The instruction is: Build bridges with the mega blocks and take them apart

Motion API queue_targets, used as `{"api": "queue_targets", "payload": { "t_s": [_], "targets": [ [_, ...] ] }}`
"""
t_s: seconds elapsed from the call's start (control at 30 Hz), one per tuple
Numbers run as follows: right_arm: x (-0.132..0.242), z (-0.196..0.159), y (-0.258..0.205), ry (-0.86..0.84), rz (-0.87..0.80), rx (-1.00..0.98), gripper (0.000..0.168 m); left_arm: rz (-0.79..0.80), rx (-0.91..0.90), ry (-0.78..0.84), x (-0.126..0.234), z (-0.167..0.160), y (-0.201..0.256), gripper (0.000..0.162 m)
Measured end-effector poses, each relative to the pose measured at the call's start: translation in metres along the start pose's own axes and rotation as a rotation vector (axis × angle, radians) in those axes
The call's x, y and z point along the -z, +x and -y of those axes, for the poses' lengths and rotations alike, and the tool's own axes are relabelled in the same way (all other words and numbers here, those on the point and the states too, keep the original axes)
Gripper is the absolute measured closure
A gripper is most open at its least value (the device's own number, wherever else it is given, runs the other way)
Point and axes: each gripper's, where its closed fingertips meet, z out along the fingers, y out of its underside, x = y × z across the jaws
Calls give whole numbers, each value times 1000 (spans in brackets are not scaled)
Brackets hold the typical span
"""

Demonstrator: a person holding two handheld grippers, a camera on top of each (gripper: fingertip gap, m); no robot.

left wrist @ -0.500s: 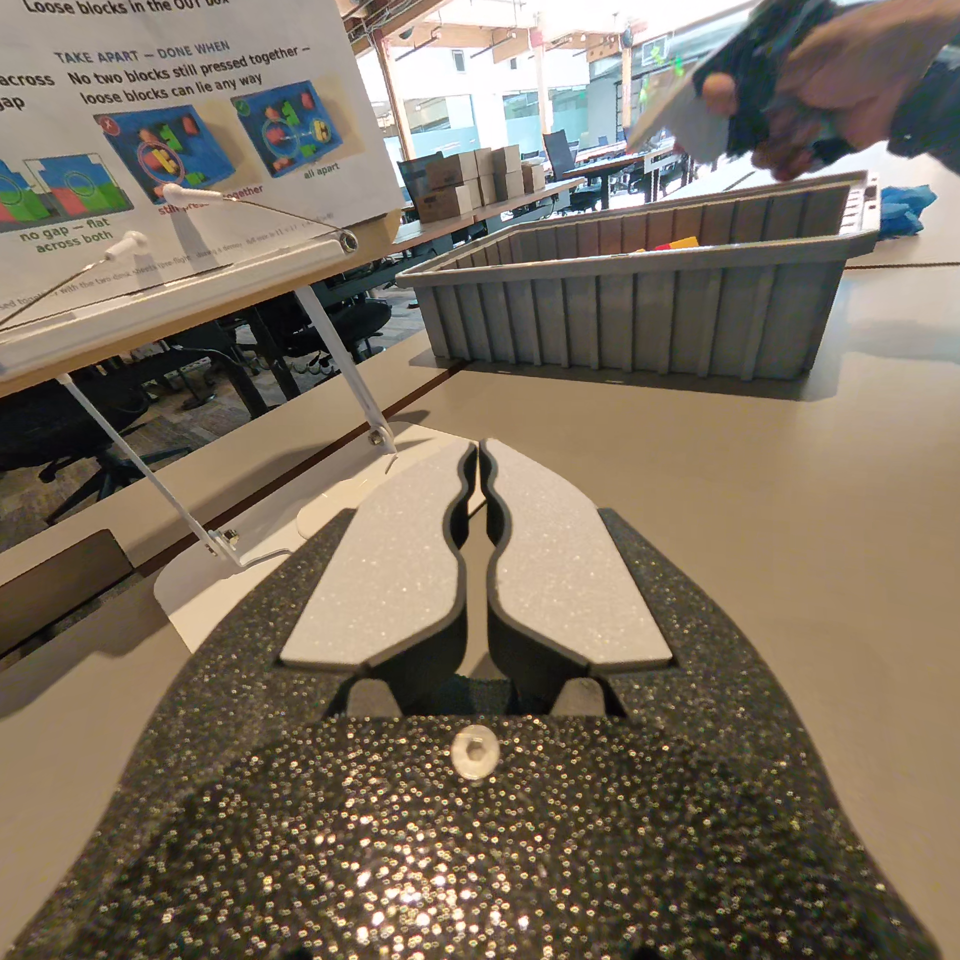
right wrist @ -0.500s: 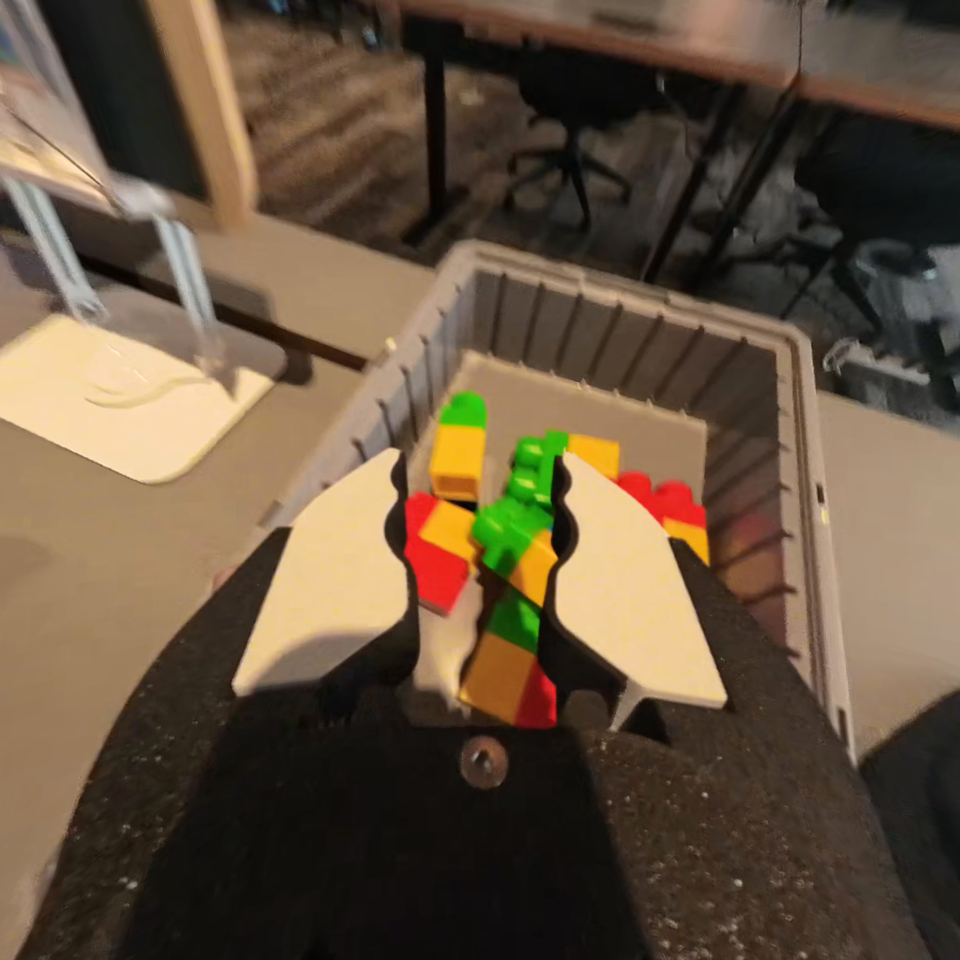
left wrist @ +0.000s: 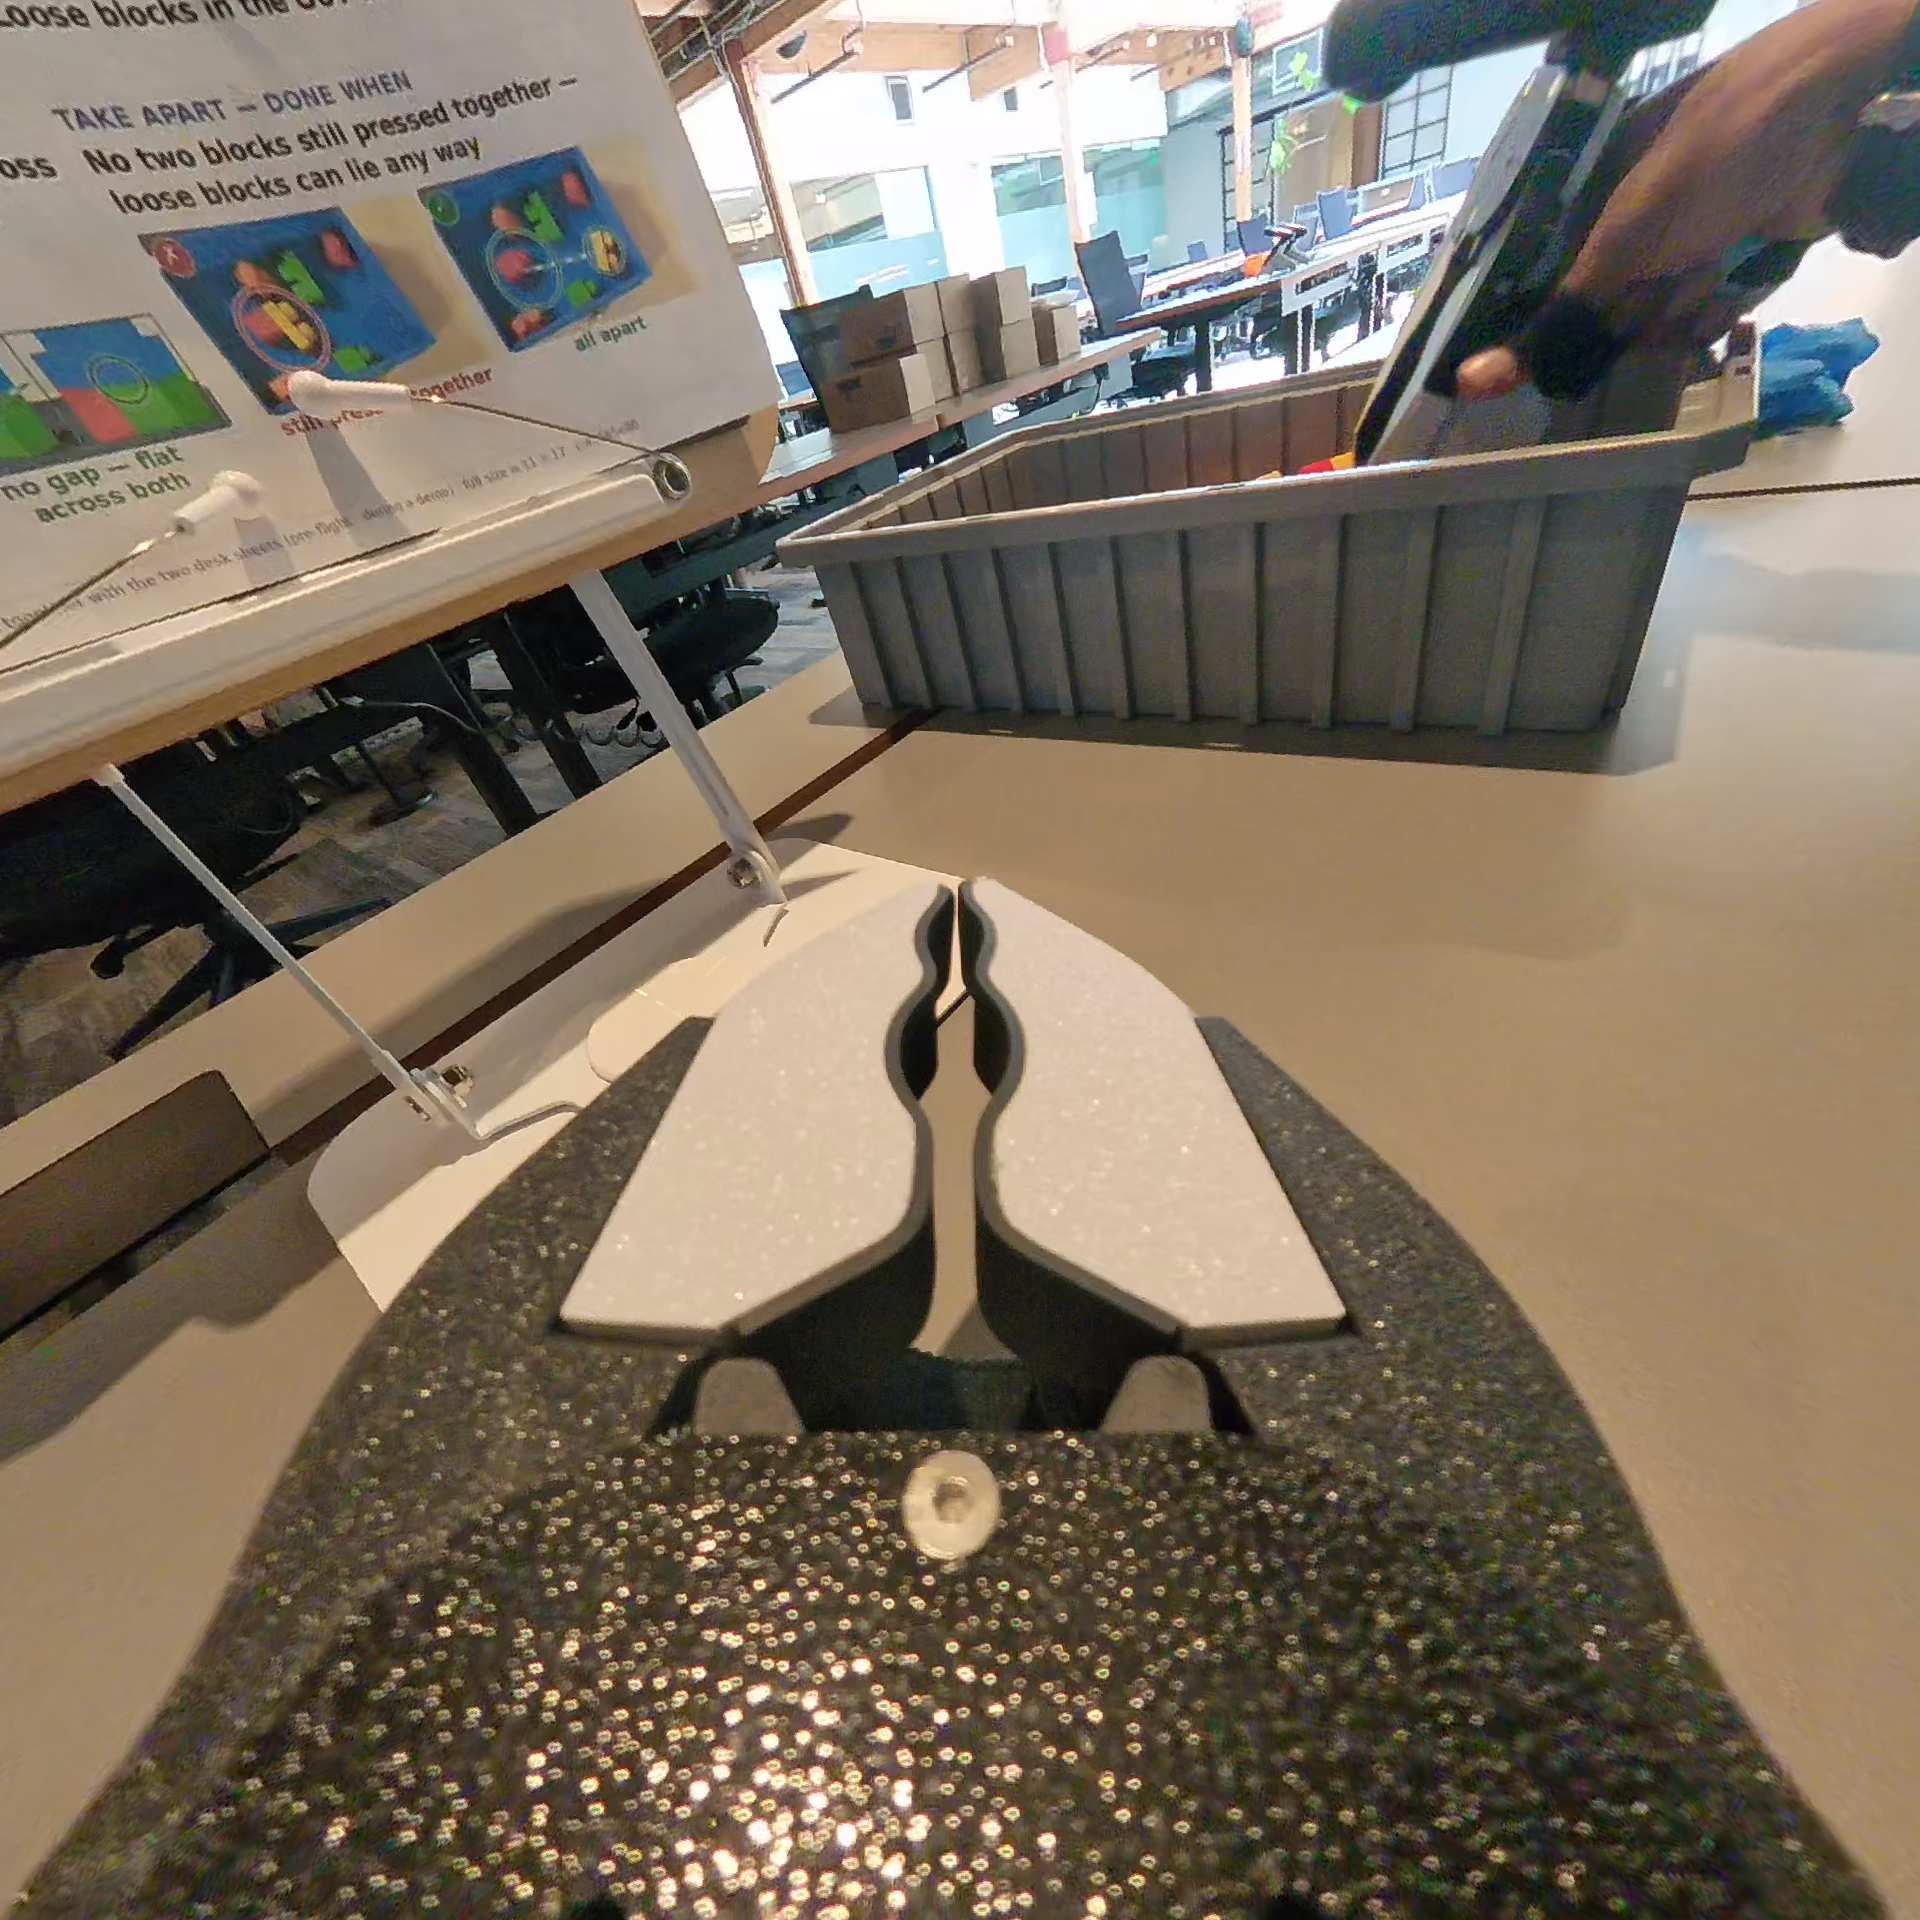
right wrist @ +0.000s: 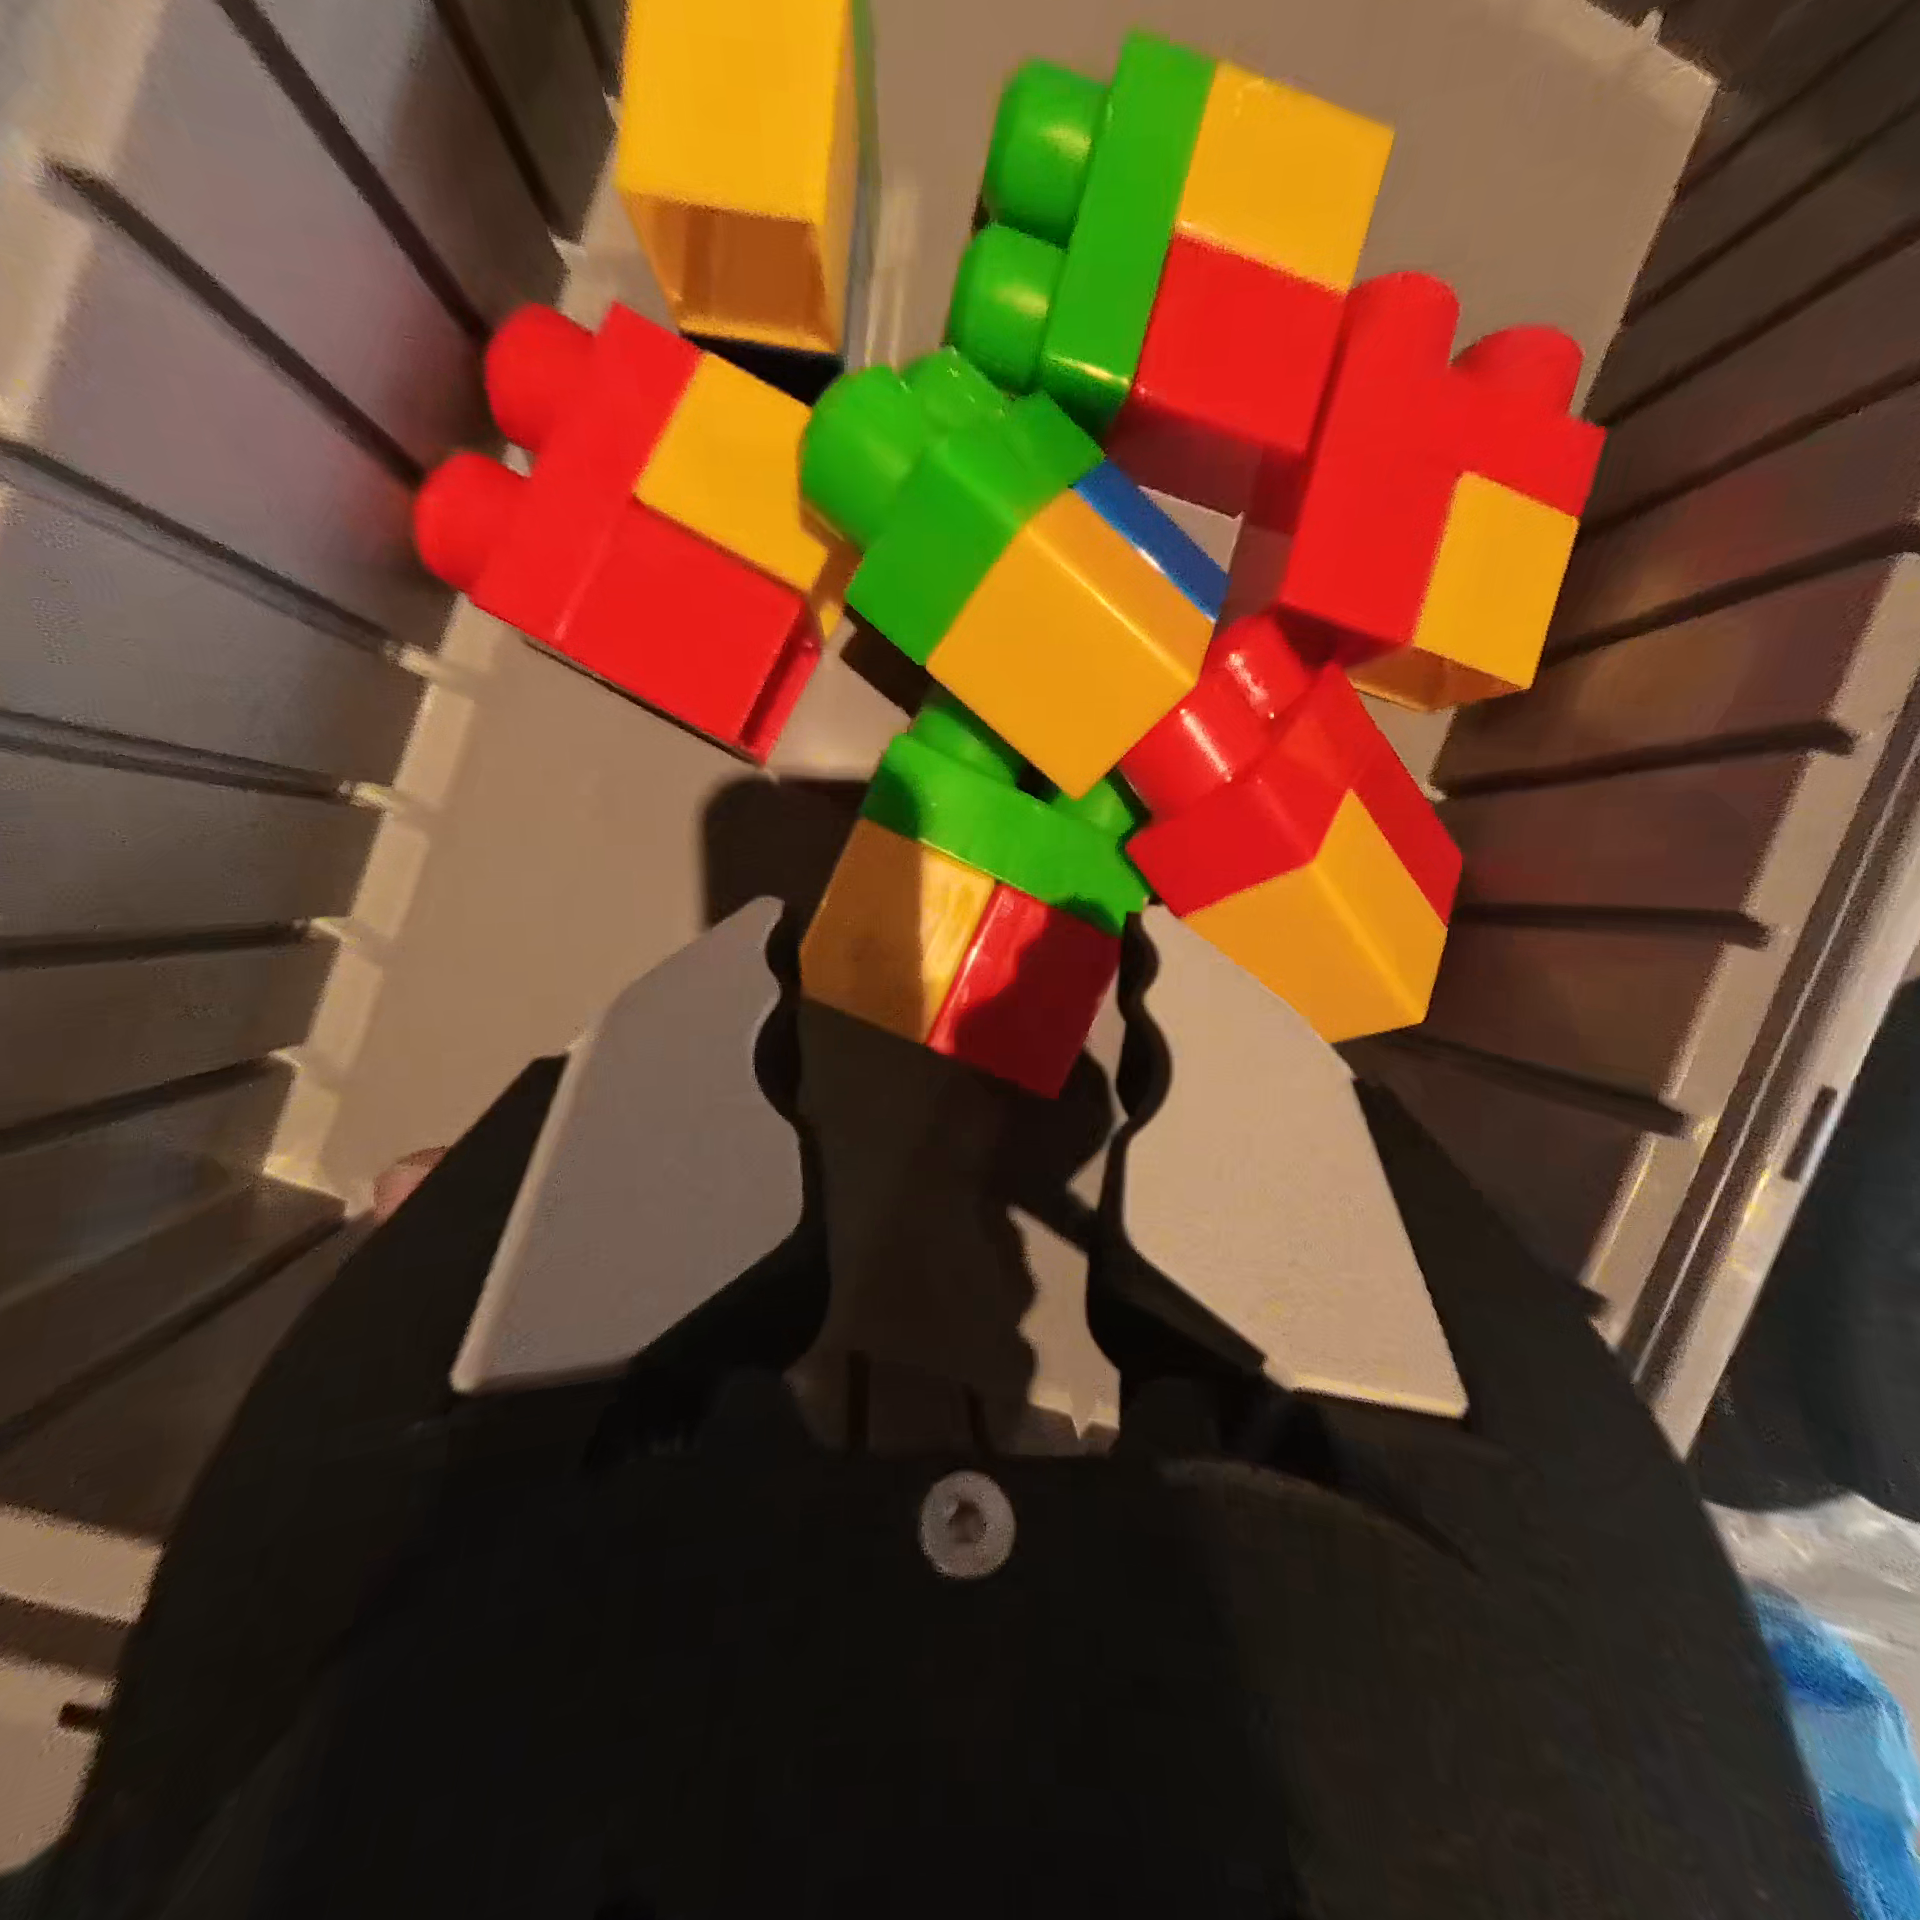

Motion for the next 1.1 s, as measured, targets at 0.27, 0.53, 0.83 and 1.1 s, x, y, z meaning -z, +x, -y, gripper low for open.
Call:
{"api": "queue_targets", "payload": {
  "t_s": [0.27,0.53,0.83,1.1],
  "targets": [
    [-20,-25,-3,-241,-22,50,82,0,-6,-1,0,0,0,162],
    [-43,-27,4,-290,-15,-19,82,0,-9,-3,-1,-1,1,162],
    [-33,-20,1,-252,-19,-33,88,0,-14,-6,-1,-1,1,162],
    [16,1,-12,-141,-62,13,89,4,-6,1,0,0,0,162]
  ]
}}
